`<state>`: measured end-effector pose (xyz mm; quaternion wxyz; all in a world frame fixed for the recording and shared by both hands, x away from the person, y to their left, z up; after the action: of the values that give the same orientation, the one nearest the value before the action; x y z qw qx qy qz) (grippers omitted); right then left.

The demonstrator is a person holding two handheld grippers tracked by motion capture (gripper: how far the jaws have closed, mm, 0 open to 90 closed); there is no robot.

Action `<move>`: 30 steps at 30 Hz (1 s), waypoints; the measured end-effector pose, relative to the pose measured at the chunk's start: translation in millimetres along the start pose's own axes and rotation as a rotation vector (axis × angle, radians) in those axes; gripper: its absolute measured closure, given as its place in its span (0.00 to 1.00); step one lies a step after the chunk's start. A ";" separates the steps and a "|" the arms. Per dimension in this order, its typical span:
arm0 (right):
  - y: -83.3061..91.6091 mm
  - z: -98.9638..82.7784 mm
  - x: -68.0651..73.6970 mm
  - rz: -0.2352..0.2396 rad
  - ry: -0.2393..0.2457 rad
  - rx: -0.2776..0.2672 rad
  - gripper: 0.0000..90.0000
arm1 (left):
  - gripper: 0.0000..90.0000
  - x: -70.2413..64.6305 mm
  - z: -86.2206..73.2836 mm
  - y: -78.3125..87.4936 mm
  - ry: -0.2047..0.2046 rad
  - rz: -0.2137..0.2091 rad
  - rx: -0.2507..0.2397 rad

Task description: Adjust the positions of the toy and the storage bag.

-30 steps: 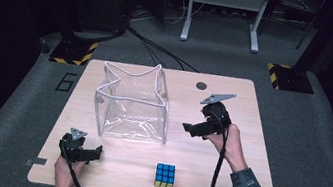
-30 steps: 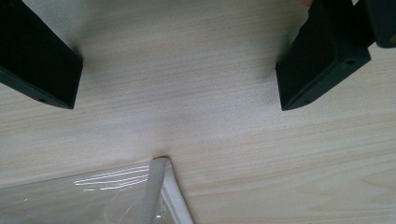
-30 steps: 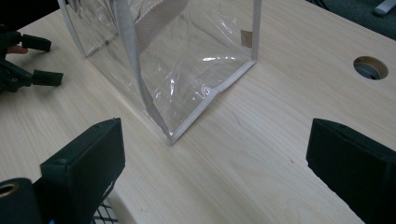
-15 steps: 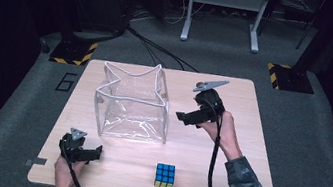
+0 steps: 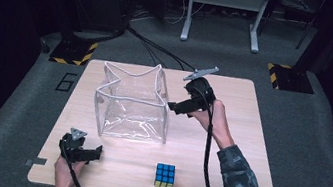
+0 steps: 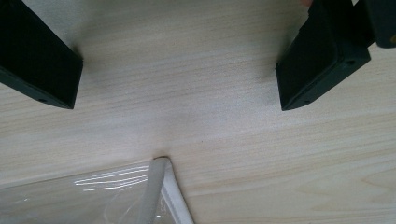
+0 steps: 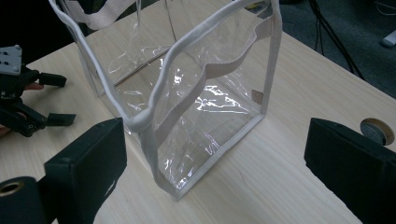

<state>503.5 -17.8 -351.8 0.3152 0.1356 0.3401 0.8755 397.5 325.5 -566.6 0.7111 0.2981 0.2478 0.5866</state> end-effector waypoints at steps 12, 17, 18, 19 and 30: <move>-17.6 16.9 3.5 0.017 0.009 0.010 0.07 | 0.00 0.0 0.0 0.0 0.000 0.000 0.000; -27.6 24.0 4.8 0.024 0.005 0.014 0.10 | 0.00 0.0 0.0 0.0 0.000 0.000 0.000; -29.7 25.2 5.4 0.024 0.007 0.017 0.11 | 0.00 -0.1 0.0 0.0 0.000 0.000 0.000; -31.9 26.3 5.9 0.025 0.008 0.018 0.12 | 0.00 0.0 0.0 0.0 0.000 0.000 0.000; -50.1 37.9 15.5 0.023 0.010 0.049 0.38 | 0.00 -0.1 0.0 0.1 0.000 0.000 0.000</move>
<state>531.8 40.1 -357.8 0.2999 0.1427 0.3615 0.8712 397.5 325.4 -566.6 0.7110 0.2982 0.2480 0.5866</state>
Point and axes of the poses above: each handheld gripper's, and its own axes: y roughly backward along the jaws, z roughly out of its top, x roughly to its left, the point moved 5 cm from there along -y, roughly forward along the jaws, and after that the axes turned 1 degree about x, right-handed, at the moved point
